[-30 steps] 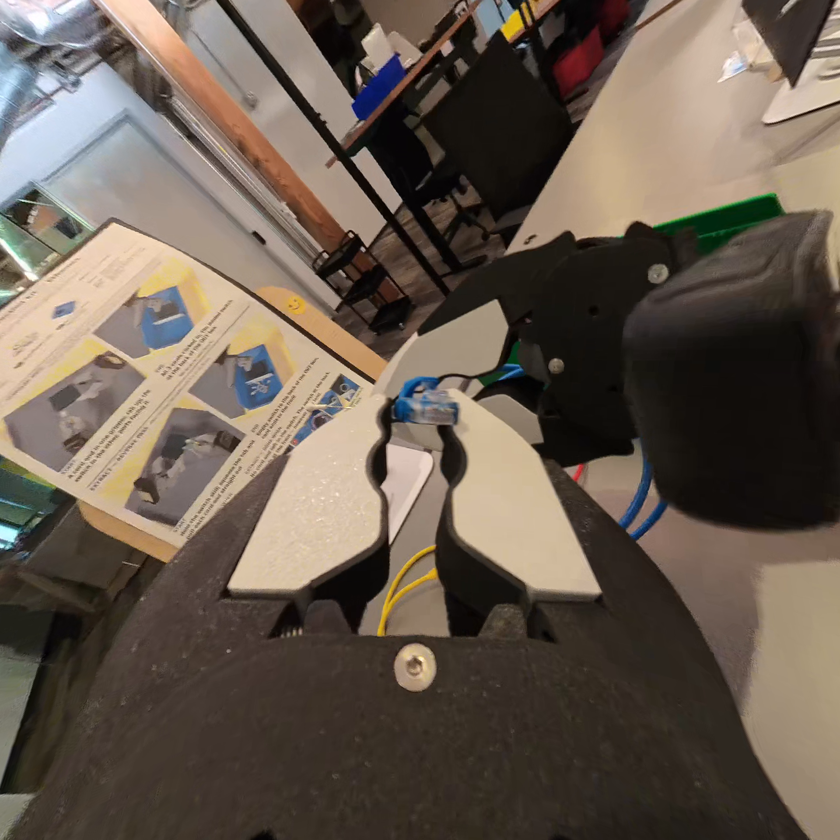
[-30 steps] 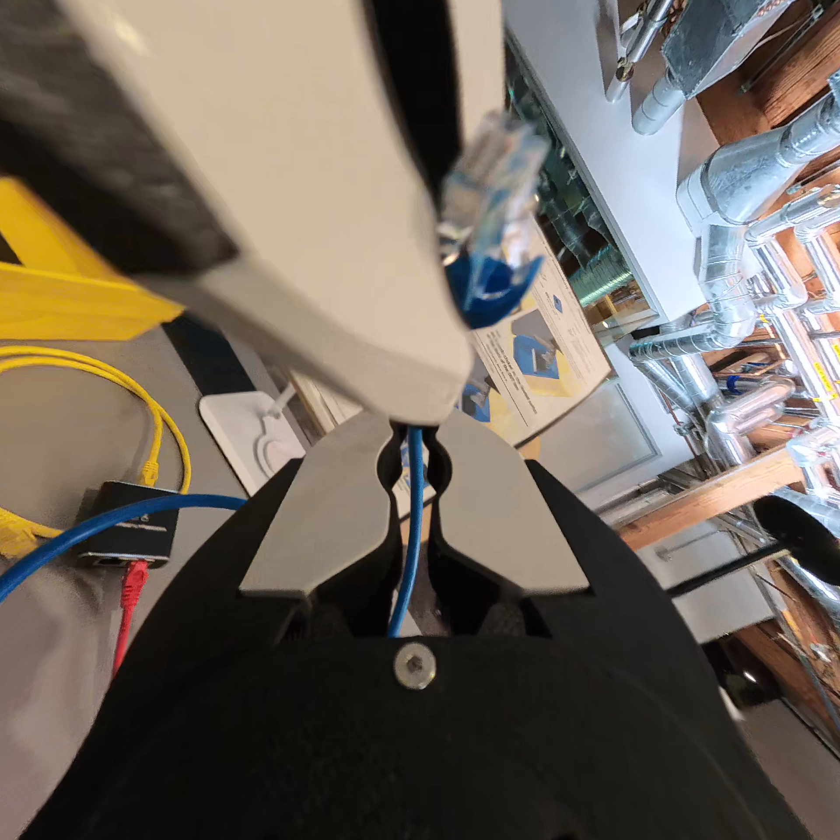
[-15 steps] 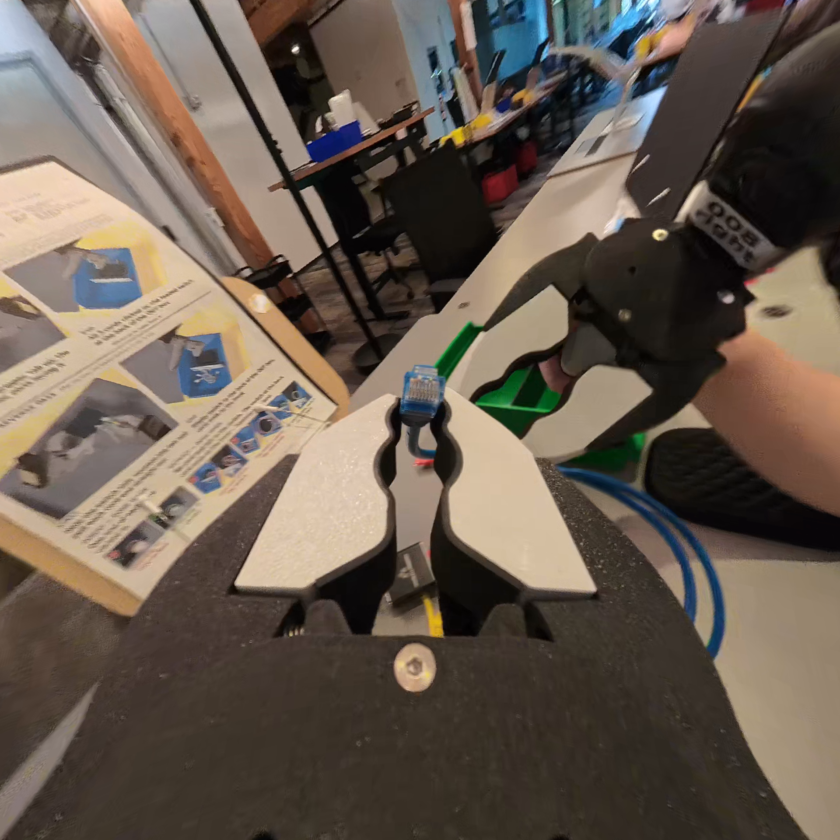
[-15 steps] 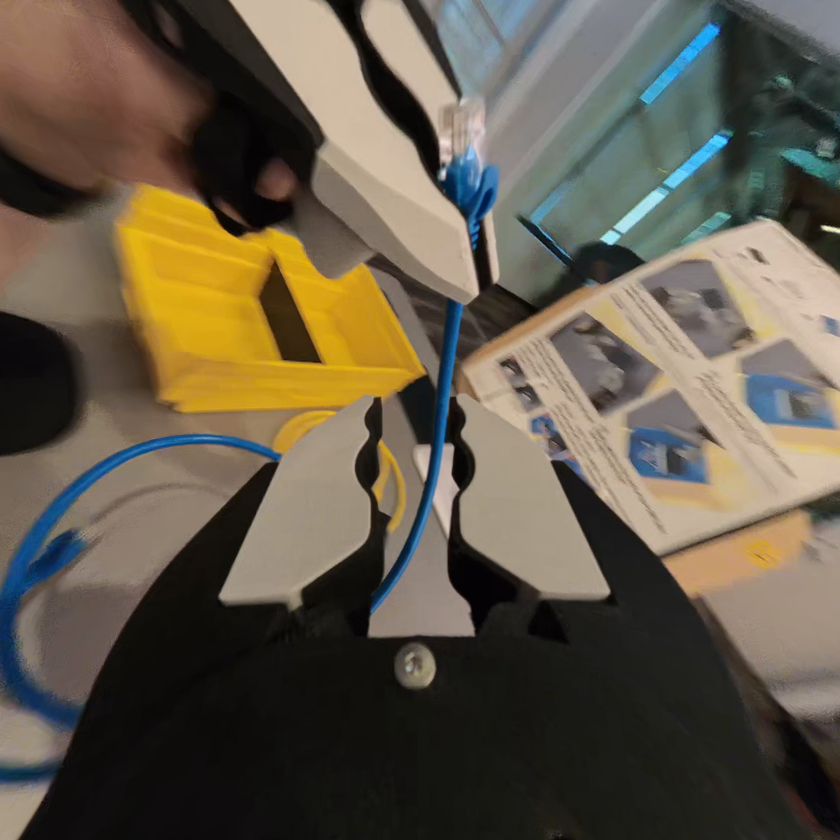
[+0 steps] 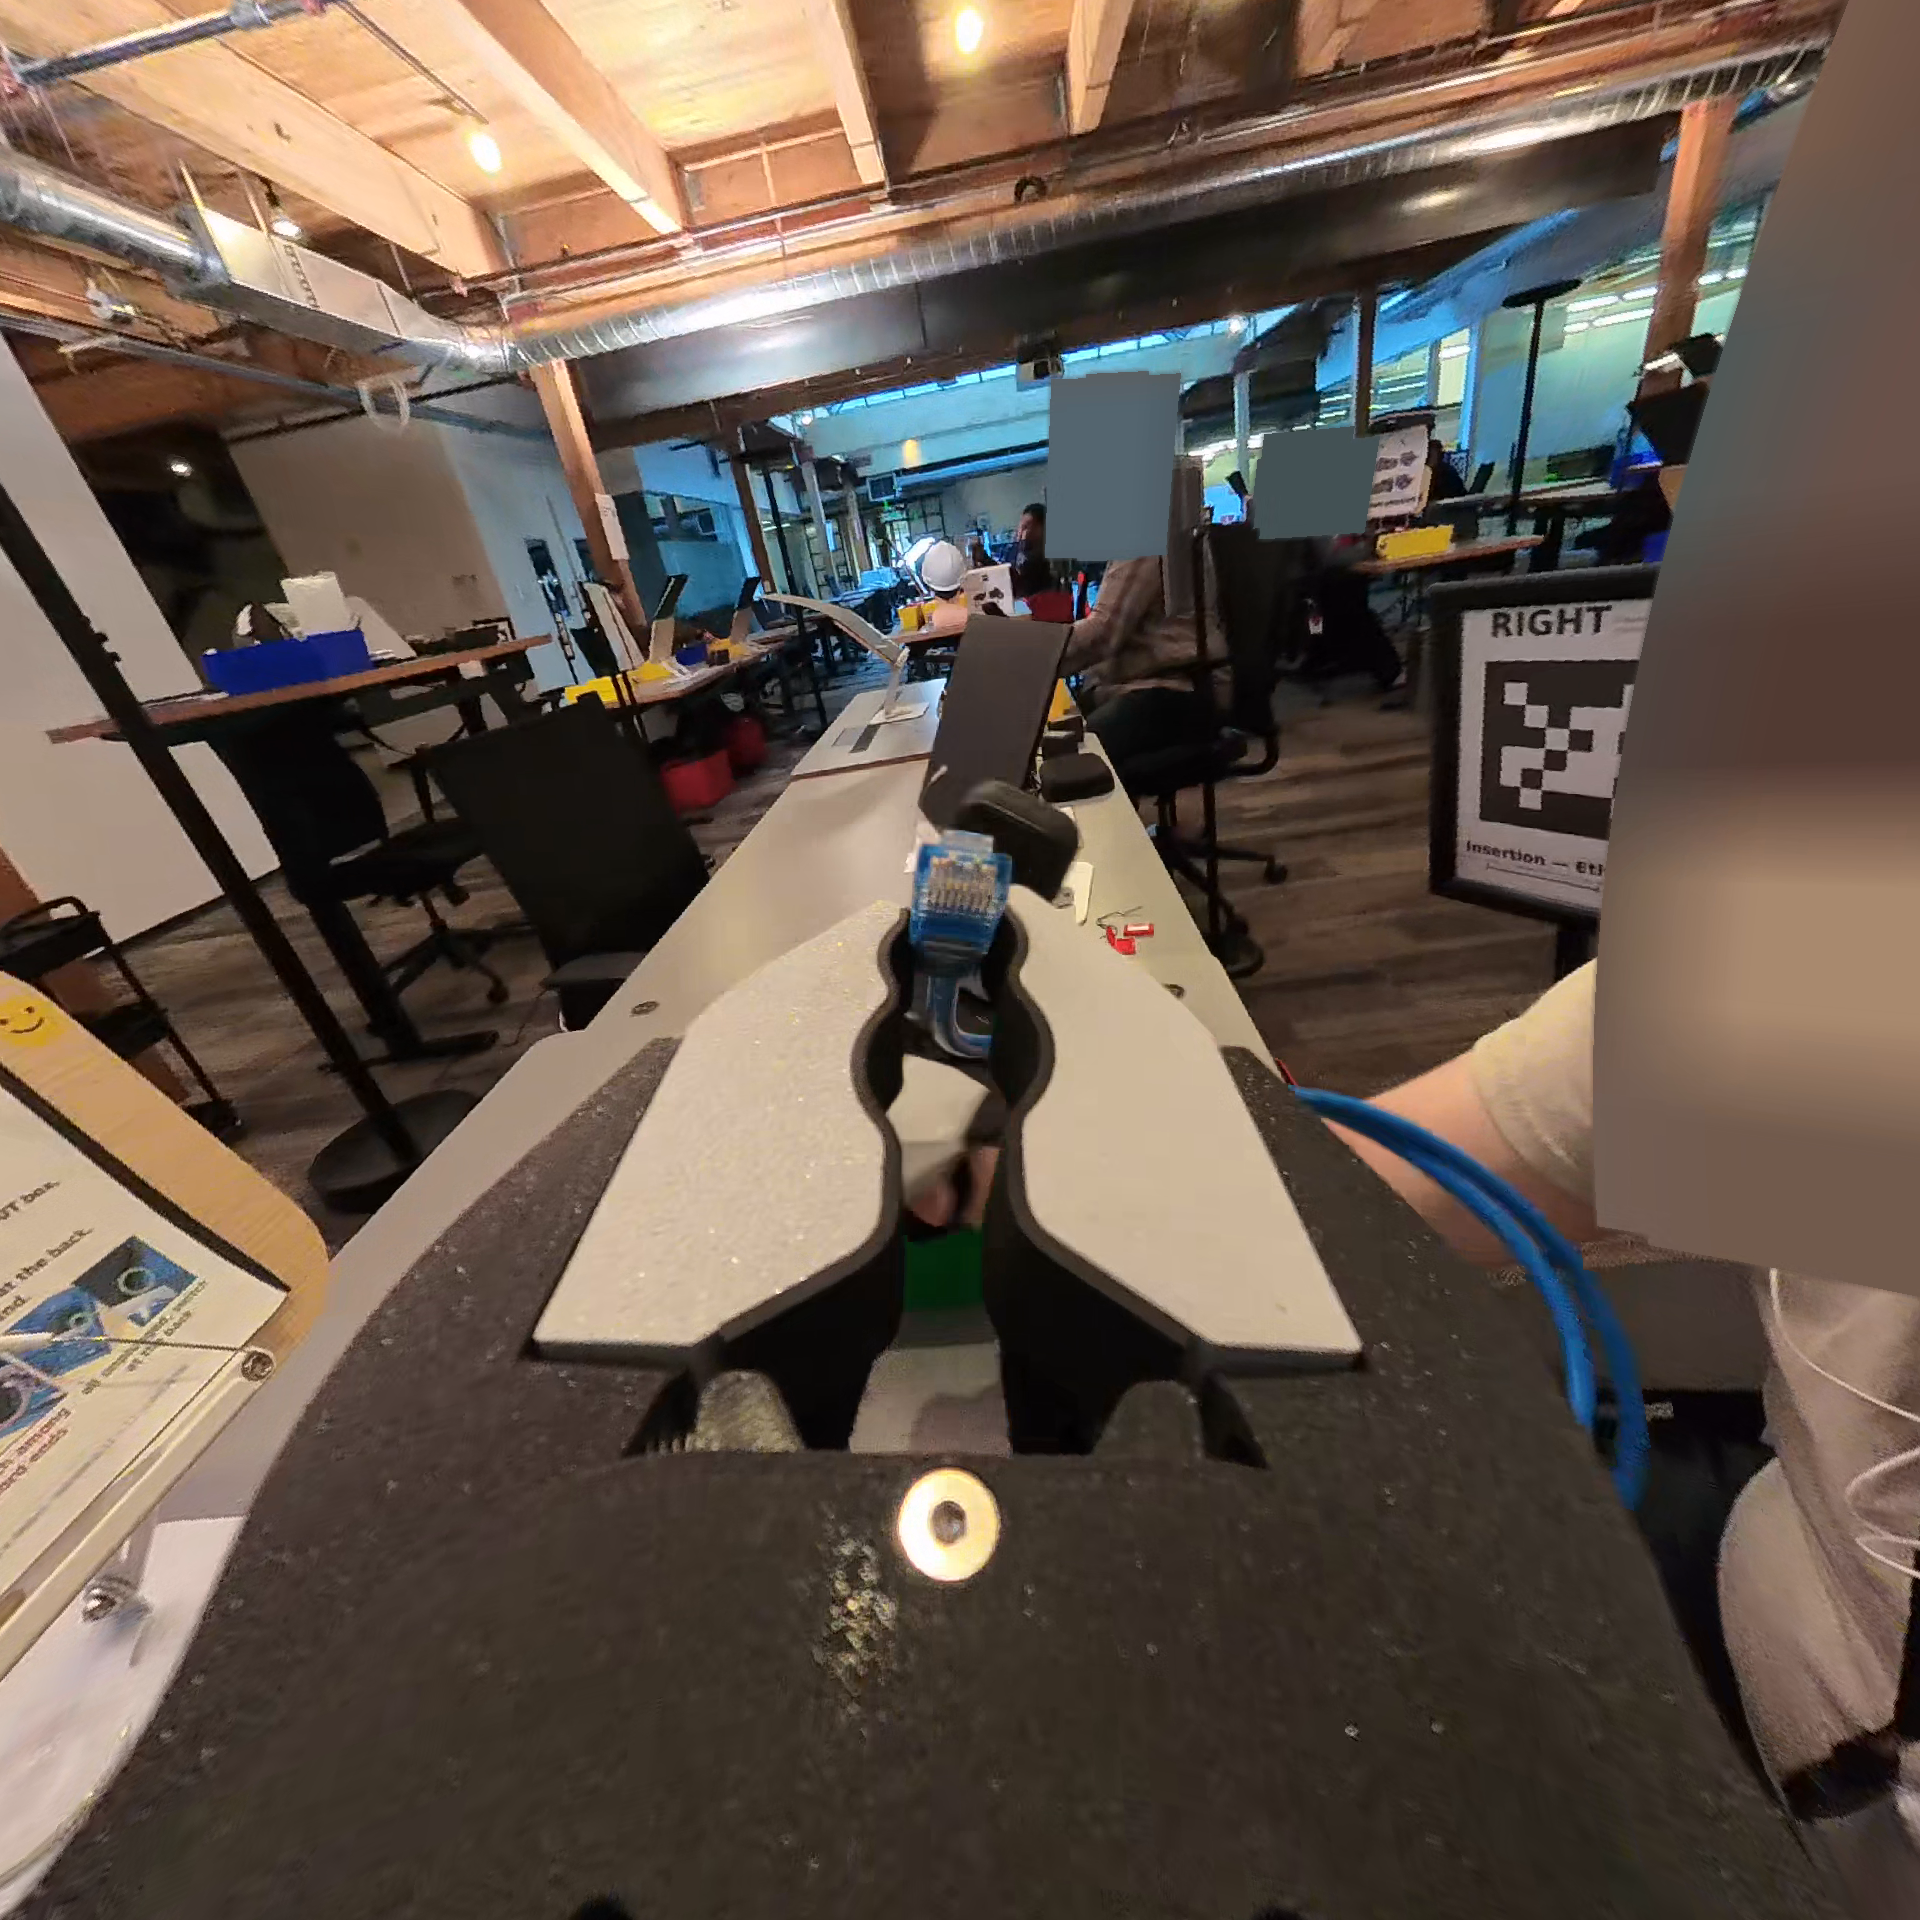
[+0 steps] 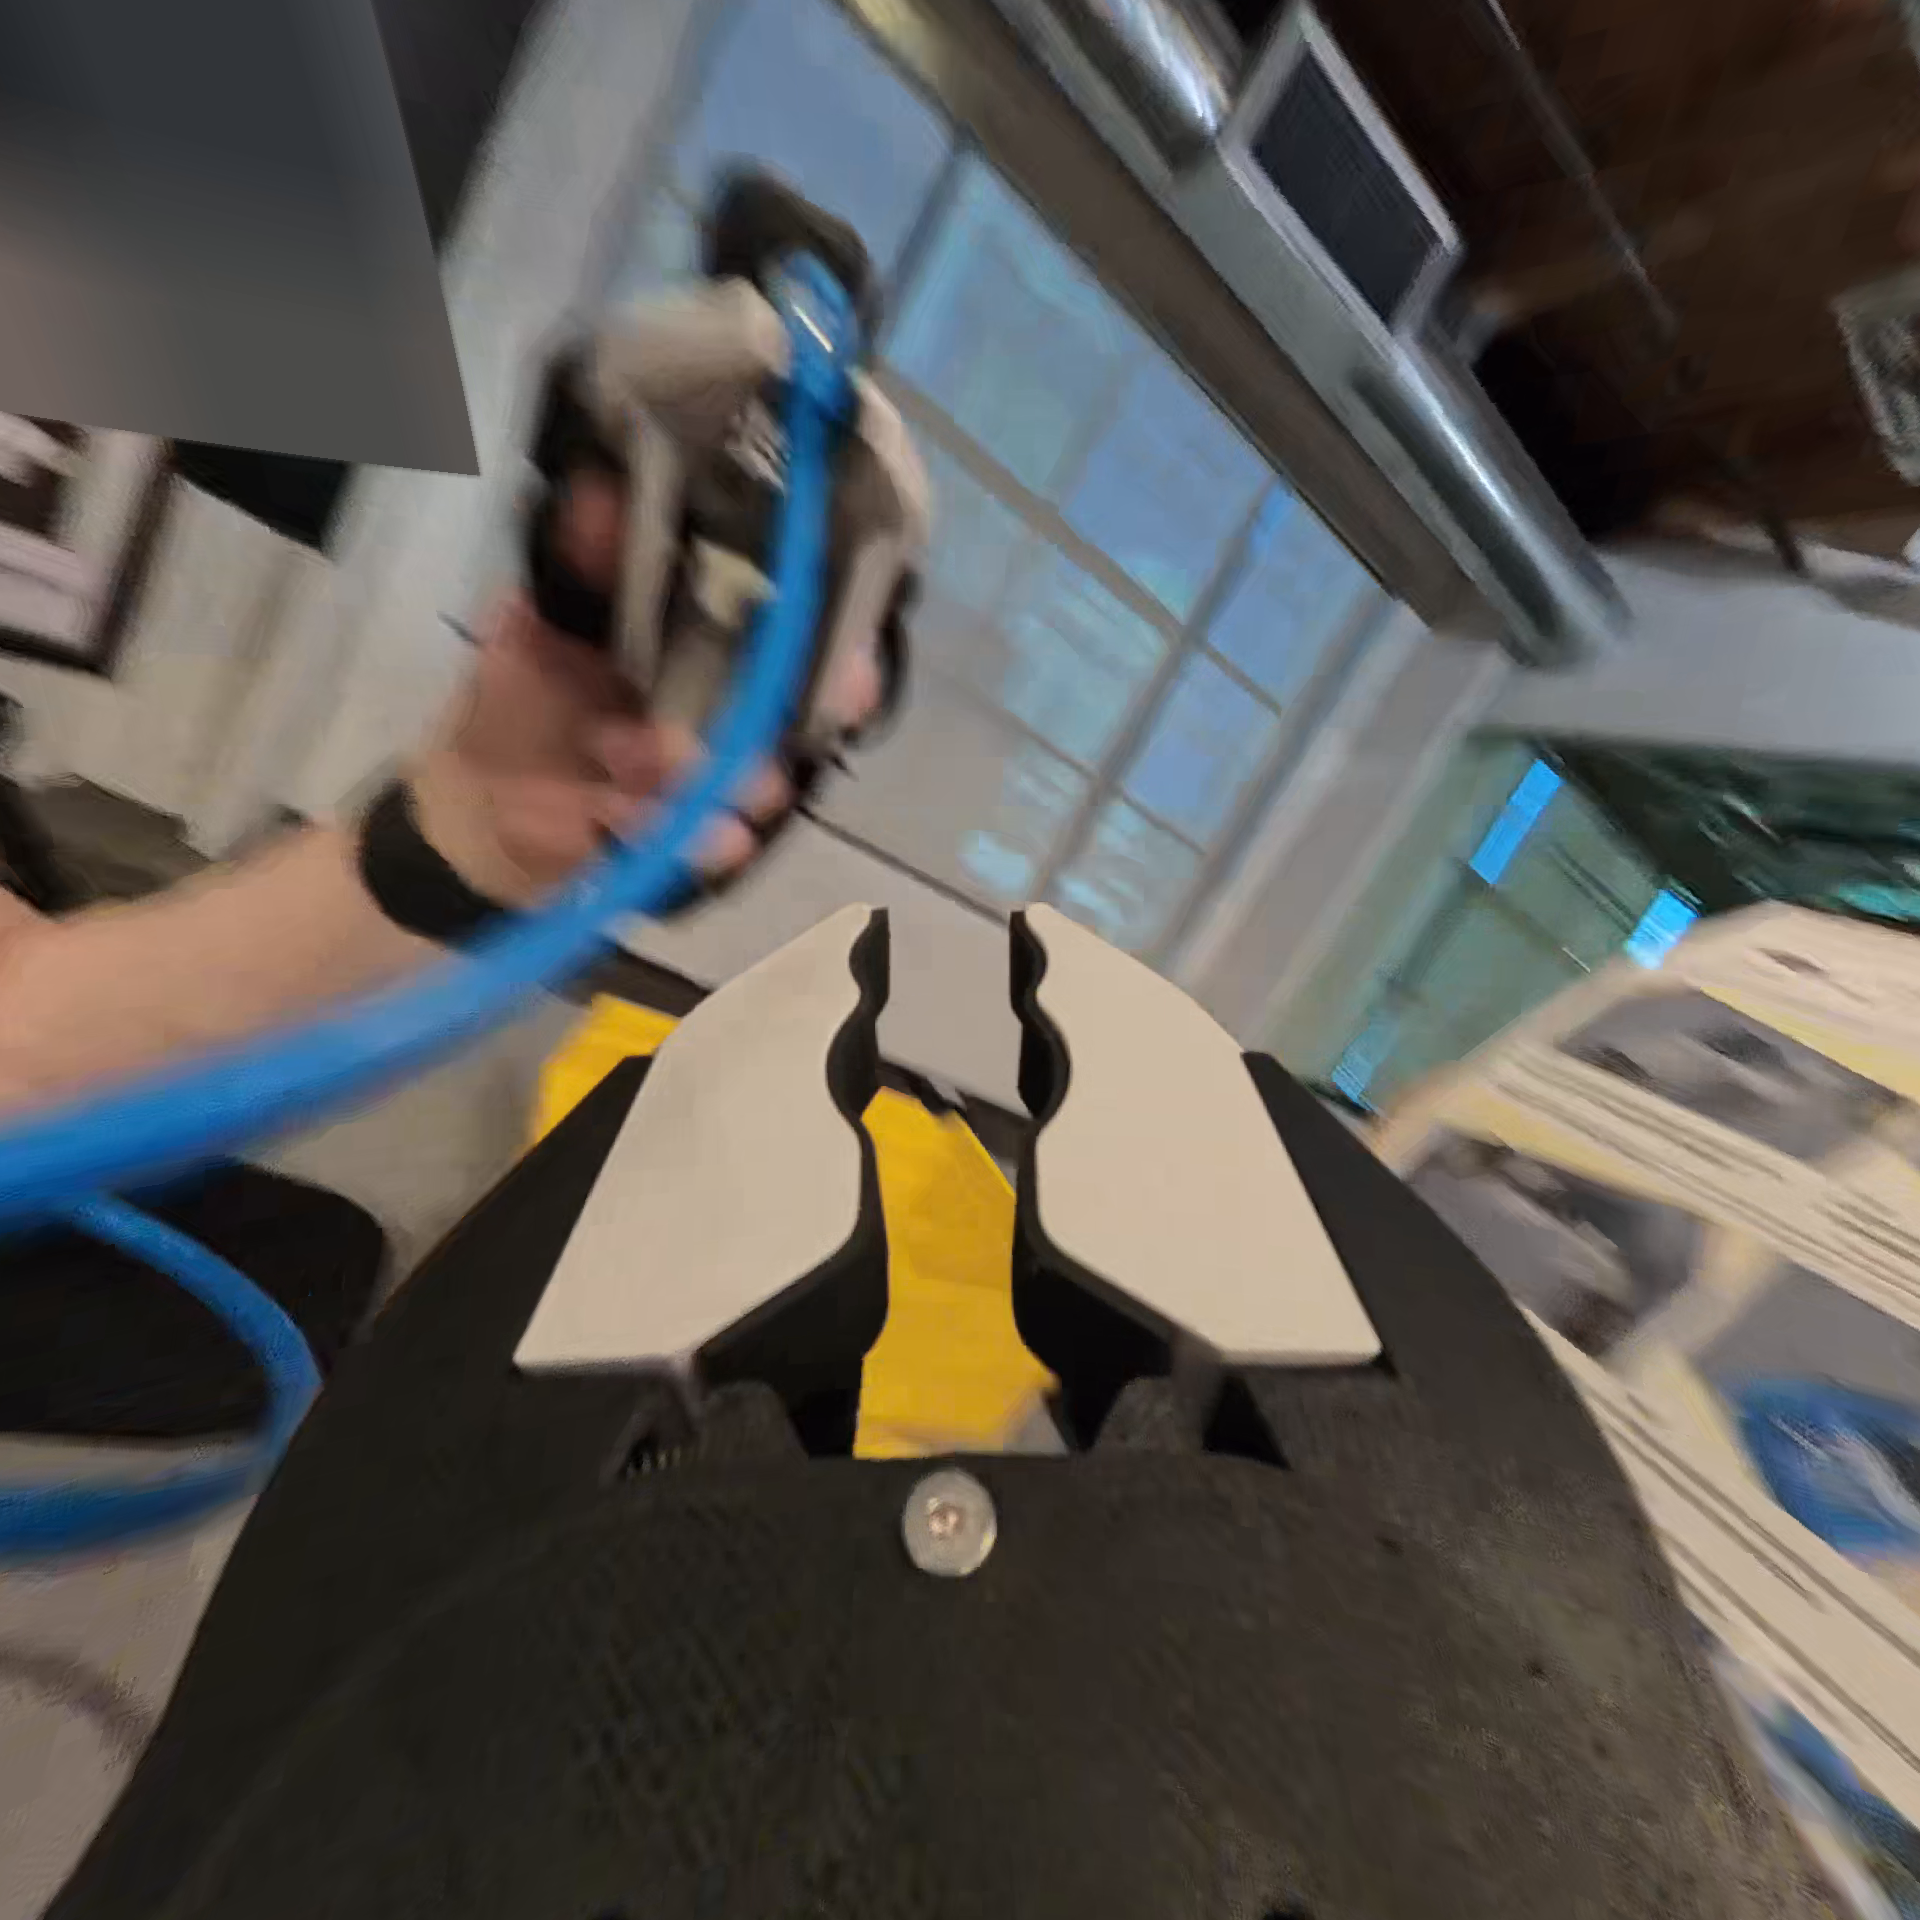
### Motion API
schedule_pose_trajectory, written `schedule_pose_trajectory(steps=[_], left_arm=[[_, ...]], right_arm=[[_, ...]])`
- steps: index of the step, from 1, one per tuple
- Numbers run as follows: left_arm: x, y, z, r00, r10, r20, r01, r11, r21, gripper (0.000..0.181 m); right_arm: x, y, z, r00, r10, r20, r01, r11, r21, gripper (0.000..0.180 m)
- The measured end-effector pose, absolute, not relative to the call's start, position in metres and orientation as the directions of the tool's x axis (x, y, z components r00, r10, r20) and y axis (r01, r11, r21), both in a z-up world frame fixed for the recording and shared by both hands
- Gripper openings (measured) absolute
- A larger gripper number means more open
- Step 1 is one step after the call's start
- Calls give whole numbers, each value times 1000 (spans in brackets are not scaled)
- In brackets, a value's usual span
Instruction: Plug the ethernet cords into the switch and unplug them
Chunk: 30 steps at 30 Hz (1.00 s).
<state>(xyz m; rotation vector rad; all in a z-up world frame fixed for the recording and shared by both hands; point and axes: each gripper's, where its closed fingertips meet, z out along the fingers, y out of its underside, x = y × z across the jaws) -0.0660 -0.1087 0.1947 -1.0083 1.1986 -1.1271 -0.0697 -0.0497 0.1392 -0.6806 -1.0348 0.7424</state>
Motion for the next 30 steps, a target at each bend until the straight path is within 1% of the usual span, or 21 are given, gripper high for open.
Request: schedule_pose_trajectory(steps=[2,4,5,7,12,15,16,18,22,24,26,30], left_arm=[[-63,-104,192,17,-987,-157,112,158,-981,11],[-61,-99,191,14,-989,-146,133,146,-980,11],[-61,-99,191,1,-991,-137,143,136,-980,11],[-60,-94,190,0,-993,-117,149,115,-982,11],[-60,-89,187,-19,-994,-108,161,104,-981,11],[-62,-77,185,56,-993,-106,135,112,-985,12],[-65,-74,183,83,-991,-103,116,113,-987,15],[-74,-68,186,108,-992,-57,114,69,-991,36],[-94,-55,193,120,-989,88,177,-66,-982,48],[-95,-47,188,138,-982,133,157,-110,-981,49],[-91,-47,184,109,-980,169,143,-152,-978,48],[-86,-51,179,54,-979,199,120,-192,-974,24]], right_arm=[[-81,-76,152,242,858,454,-384,514,-767,23],[-74,-83,167,250,894,373,-512,448,-733,22],[-71,-82,171,238,914,327,-548,405,-732,22],[-68,-82,175,208,934,290,-575,356,-737,20],[-63,-80,181,223,940,259,-583,341,-737,8],[-65,-73,178,268,922,279,-503,381,-776,7],[-64,-72,178,293,905,308,-465,417,-781,7],[-58,-68,179,392,835,385,-377,528,-761,7],[-52,-64,177,498,691,524,-201,680,-706,8],[-51,-63,176,517,649,559,-157,713,-683,8],[-54,-62,173,515,626,585,-116,728,-676,8],[-55,-61,169,519,582,626,-68,758,-649,8]])
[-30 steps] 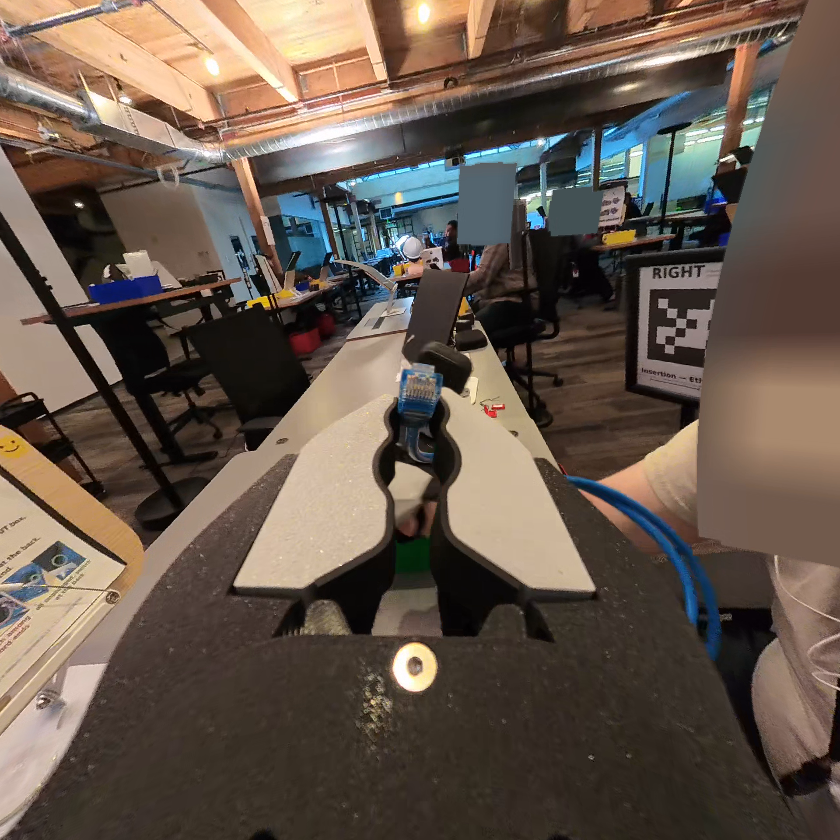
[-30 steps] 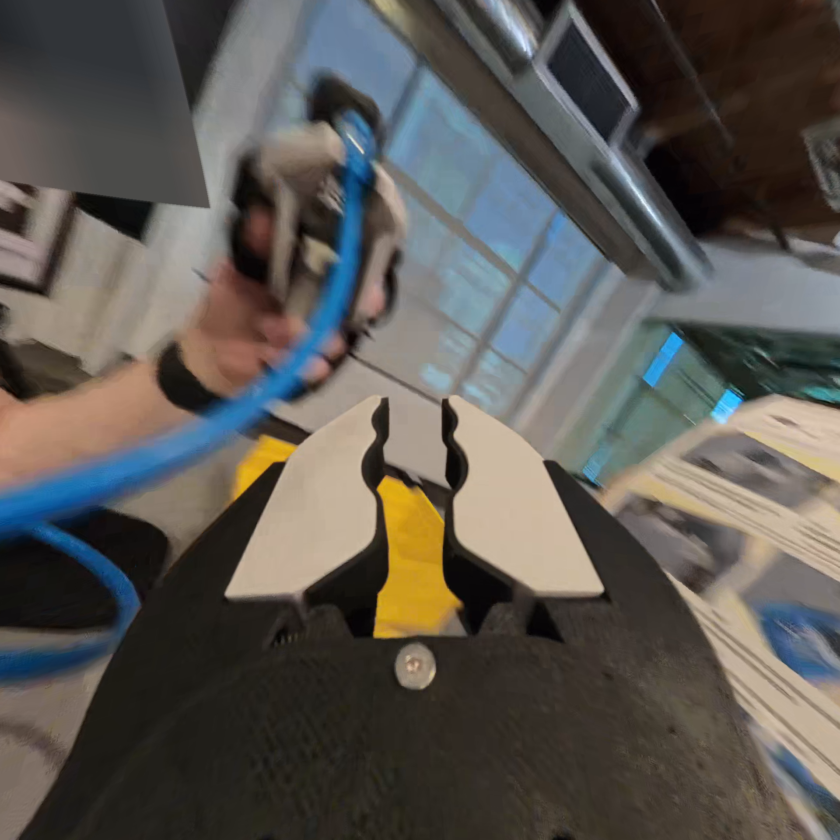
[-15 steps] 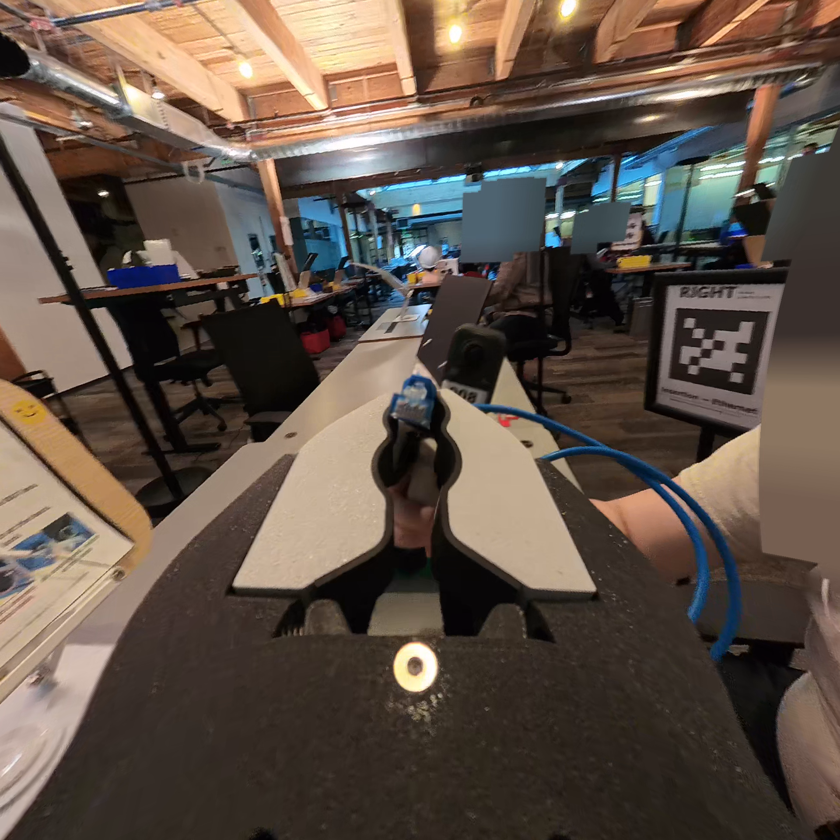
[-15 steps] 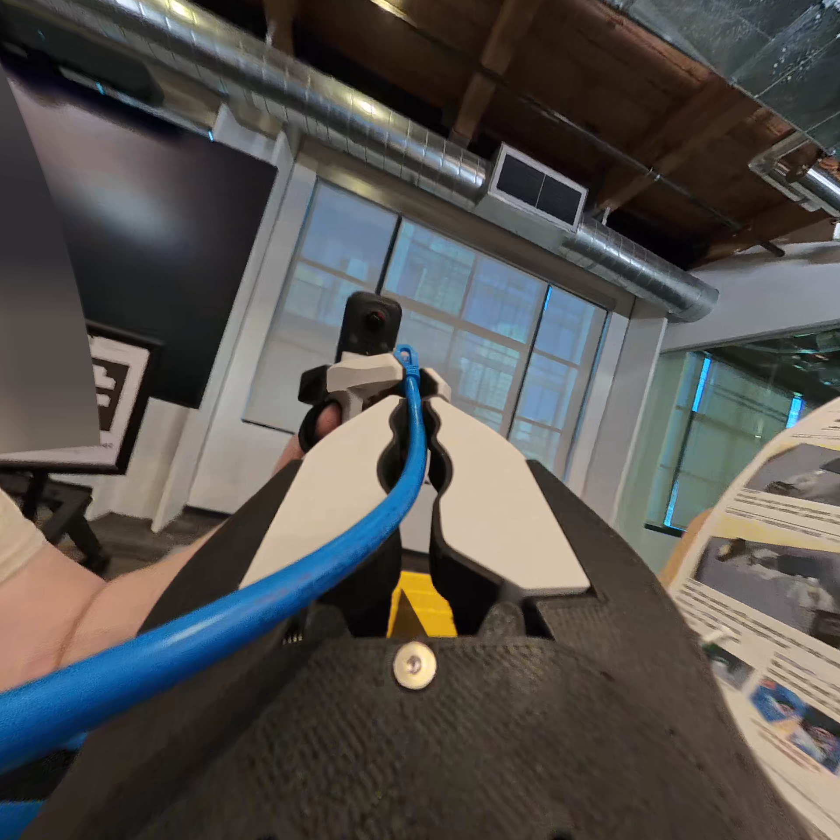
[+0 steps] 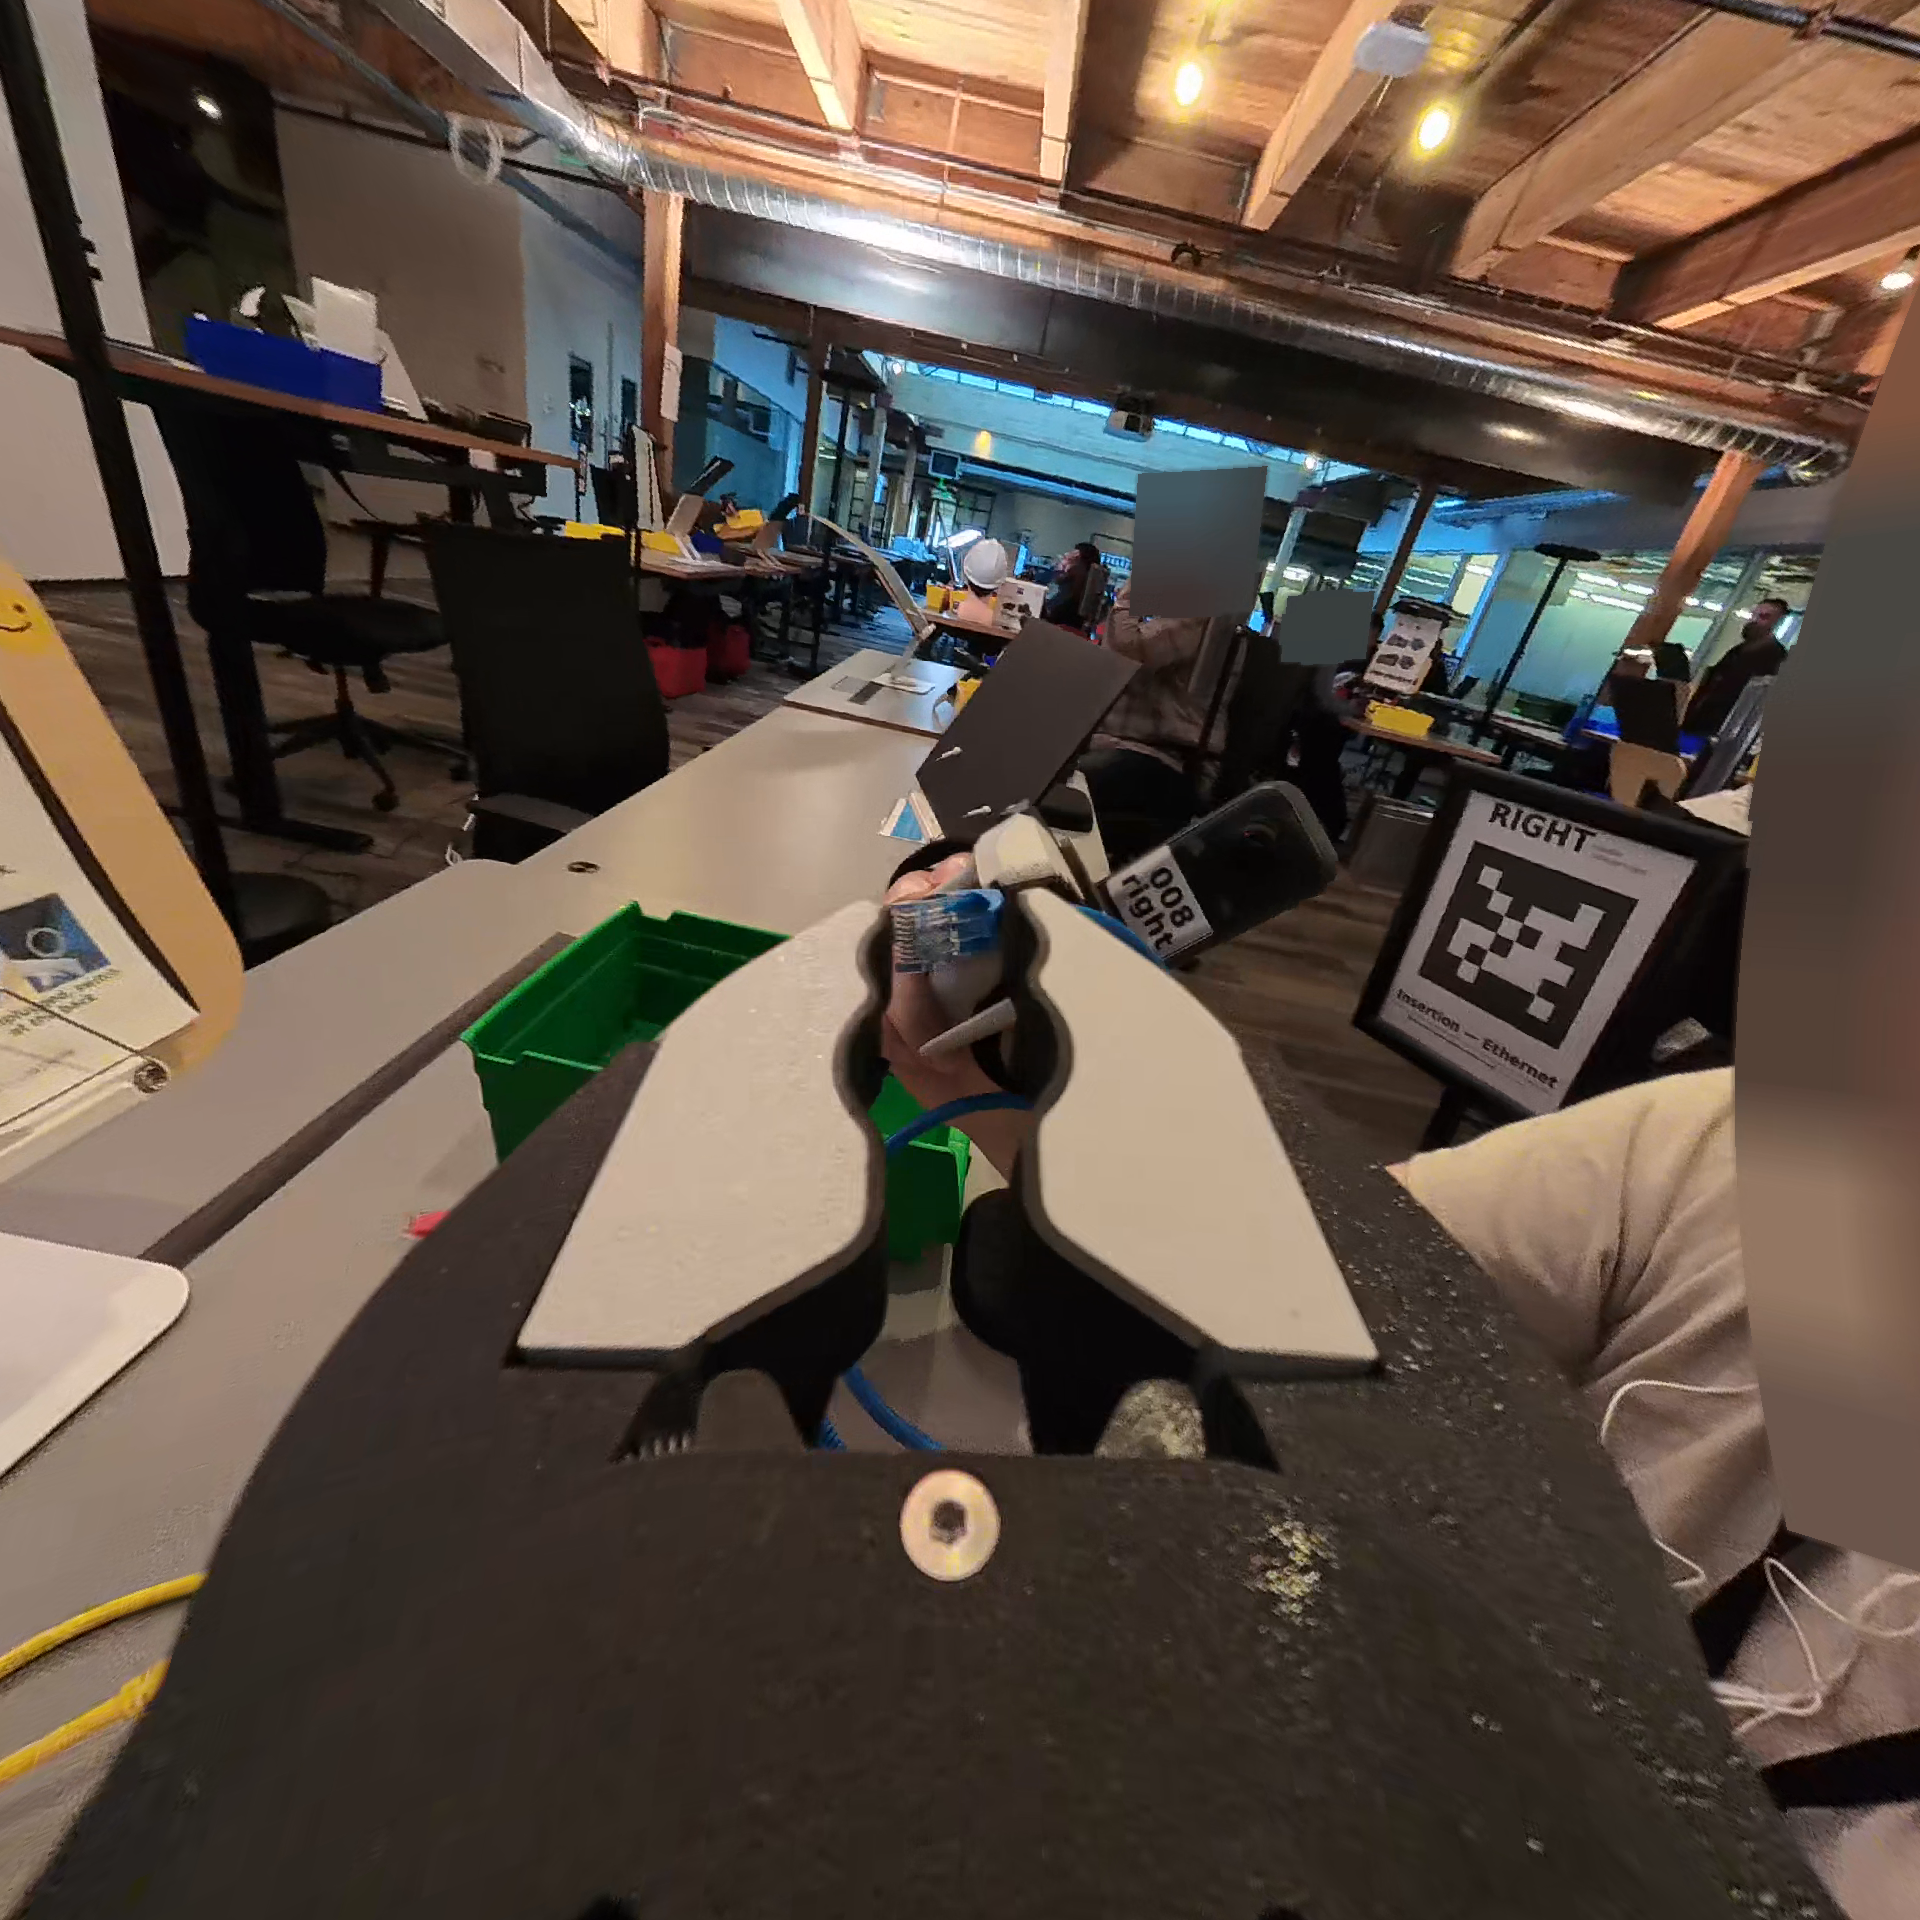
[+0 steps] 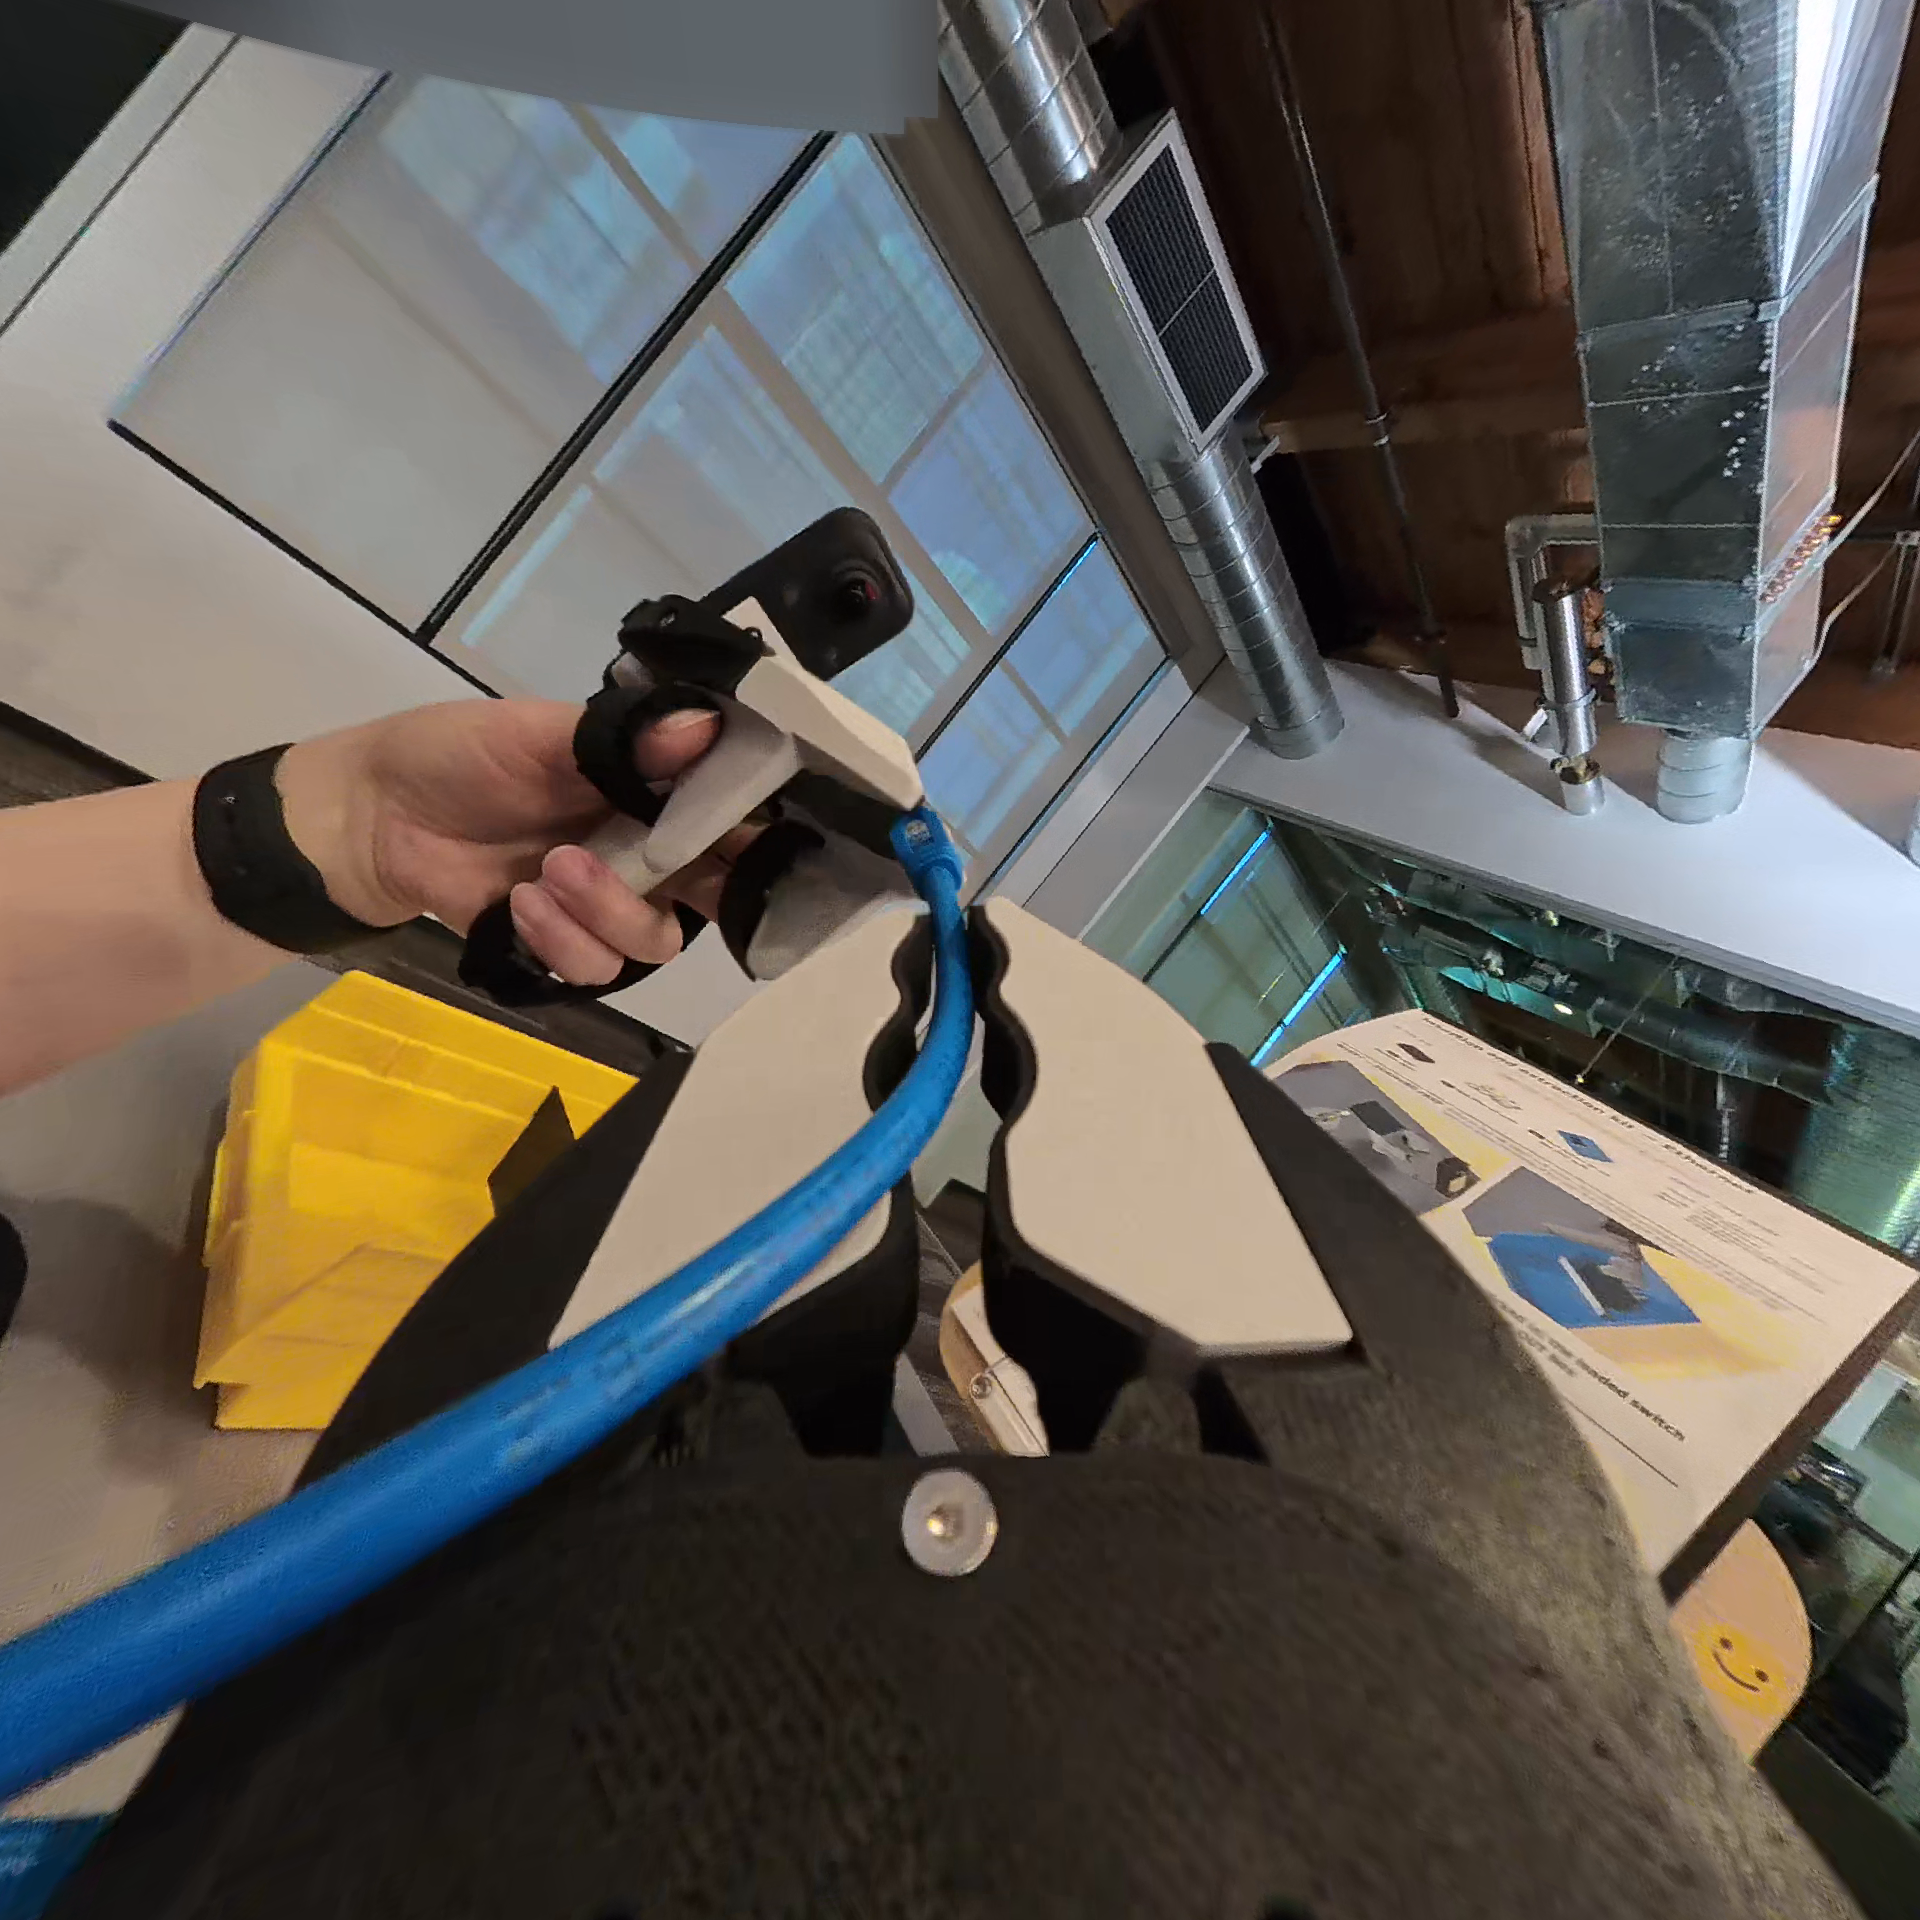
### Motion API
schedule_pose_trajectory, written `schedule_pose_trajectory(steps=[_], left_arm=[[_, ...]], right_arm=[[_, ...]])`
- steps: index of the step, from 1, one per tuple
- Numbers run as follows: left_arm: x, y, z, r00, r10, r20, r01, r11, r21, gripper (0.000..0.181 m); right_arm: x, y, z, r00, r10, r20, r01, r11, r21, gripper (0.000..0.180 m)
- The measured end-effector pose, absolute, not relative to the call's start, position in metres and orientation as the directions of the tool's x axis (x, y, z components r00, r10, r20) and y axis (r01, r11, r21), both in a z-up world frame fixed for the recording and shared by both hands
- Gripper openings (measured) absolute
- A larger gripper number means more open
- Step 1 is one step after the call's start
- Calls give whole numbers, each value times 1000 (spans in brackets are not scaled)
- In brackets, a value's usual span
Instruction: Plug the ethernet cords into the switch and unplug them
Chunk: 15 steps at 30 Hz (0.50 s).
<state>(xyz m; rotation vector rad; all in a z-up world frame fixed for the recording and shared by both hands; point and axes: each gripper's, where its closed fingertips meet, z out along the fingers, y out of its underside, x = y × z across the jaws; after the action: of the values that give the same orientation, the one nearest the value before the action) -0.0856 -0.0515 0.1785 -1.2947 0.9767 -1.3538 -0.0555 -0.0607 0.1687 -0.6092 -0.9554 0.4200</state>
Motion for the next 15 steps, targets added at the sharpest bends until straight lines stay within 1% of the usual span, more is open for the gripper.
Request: schedule_pose_trajectory(steps=[1,6,12,15], left_arm=[[-86,-52,178,51,-979,196,119,-189,-975,18],[-85,-55,176,11,-977,213,102,-211,-972,20],[-81,-59,173,-29,-971,238,82,-240,-967,17],[-73,-61,169,-43,-961,274,67,-277,-959,16]], right_arm=[[-56,-61,168,514,586,627,-70,757,-650,8],[-56,-63,167,495,595,633,-87,759,-645,7],[-54,-65,169,499,606,620,-118,756,-644,9],[-56,-63,166,493,581,648,-74,770,-634,13]])
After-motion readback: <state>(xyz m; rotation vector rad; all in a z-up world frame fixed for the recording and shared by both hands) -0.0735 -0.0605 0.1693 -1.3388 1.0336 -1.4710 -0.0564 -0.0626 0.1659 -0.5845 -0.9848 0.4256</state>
